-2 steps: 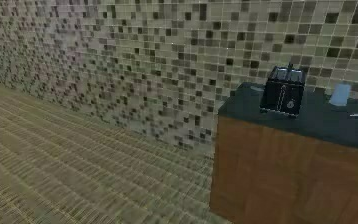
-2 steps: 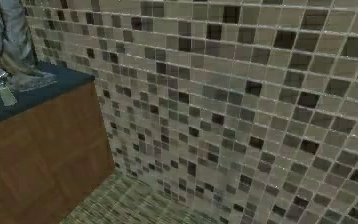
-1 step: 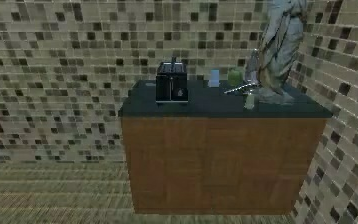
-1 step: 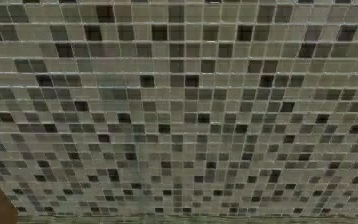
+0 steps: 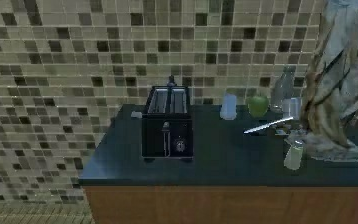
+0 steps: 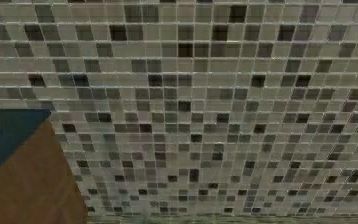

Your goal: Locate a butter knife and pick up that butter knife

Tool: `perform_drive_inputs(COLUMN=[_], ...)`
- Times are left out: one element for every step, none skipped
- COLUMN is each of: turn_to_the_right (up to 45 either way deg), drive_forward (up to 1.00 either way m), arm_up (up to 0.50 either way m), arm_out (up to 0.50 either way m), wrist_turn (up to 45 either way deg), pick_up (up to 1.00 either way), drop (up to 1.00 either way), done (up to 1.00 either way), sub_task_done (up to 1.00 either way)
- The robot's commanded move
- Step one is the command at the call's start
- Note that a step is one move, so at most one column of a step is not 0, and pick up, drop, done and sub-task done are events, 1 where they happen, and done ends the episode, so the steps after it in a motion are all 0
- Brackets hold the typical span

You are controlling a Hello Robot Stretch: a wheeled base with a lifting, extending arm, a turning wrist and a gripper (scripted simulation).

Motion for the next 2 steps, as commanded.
perform_drive_inputs(turn_to_the_right=[-45.0,-18.0], drive_forward=[0.00,0.00], arm_up=[0.00,0.00], arm_out=[0.00,0.00], wrist_turn=[0.0,0.0], pick_up=[0.00,0.00], drop=[0.00,0.00], done=[0.00,0.00], sub_task_done=[0.00,0.00])
